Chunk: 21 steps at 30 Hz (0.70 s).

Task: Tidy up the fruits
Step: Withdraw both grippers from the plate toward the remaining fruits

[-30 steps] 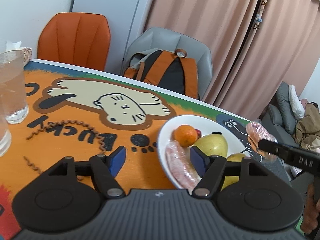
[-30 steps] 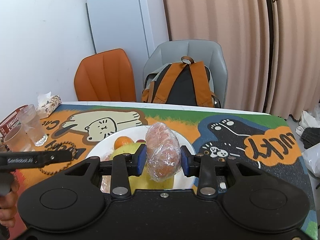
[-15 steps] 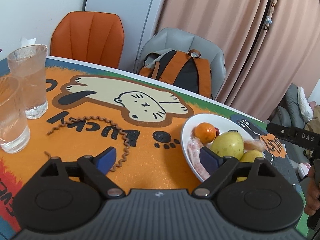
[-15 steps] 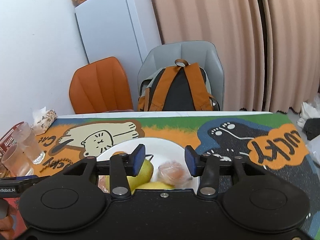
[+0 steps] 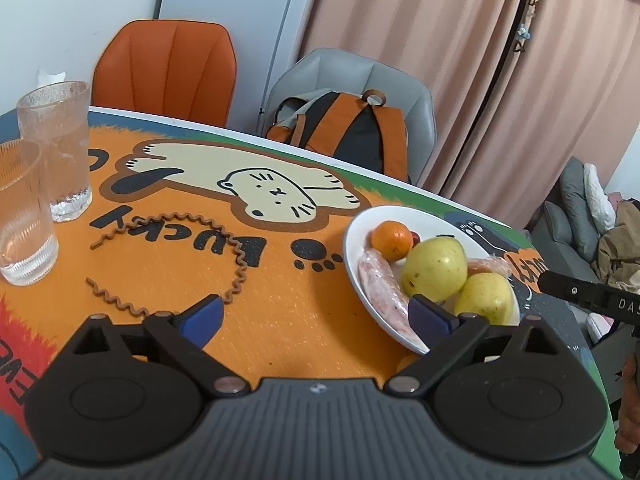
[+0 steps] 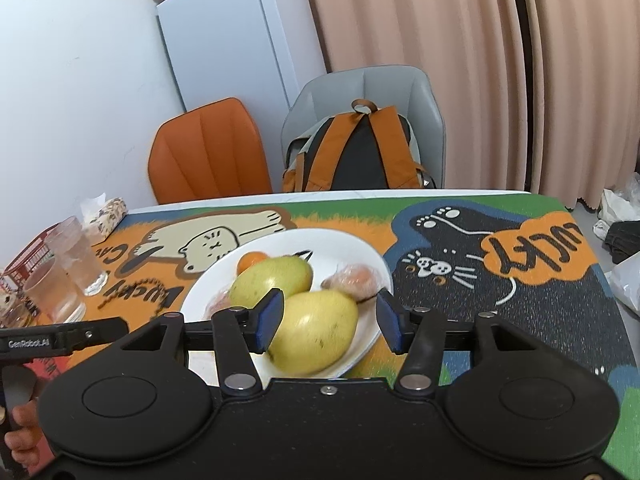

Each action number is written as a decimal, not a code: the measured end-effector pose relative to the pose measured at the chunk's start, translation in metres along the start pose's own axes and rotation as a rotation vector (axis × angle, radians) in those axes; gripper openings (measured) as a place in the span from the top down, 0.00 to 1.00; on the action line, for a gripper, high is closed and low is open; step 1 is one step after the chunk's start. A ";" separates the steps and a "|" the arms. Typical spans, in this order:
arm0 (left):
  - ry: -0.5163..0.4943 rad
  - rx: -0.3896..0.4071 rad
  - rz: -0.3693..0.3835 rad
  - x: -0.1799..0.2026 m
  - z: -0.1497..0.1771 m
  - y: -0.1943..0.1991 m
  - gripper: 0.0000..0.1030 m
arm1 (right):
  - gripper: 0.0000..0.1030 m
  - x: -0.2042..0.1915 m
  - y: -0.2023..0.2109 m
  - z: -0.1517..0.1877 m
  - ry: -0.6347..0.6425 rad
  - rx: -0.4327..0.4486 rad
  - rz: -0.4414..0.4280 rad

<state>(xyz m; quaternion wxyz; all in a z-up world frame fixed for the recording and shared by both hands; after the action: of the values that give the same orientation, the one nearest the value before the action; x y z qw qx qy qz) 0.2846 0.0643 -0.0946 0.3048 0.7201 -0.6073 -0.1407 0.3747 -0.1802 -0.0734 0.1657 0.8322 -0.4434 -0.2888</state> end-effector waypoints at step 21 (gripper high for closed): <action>-0.049 -0.016 0.082 0.031 0.034 0.023 0.05 | 0.29 -0.005 0.045 0.045 -0.034 -0.011 -0.027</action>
<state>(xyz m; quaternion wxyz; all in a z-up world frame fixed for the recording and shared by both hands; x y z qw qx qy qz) 0.2538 0.0239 -0.1013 0.3009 0.6886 -0.6423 -0.1506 0.3148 -0.2018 -0.0829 0.1587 0.8321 -0.4334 -0.3075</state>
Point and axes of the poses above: each gripper's, at about its wrist camera, not at the fingertips, and y roughly against the way its jaws point, x to its right, z to its underside, the point moved 8 cm from there along -y, roughly the way its jaws point, and after that the axes turned 7 degrees about -y, right-handed, at the moved point
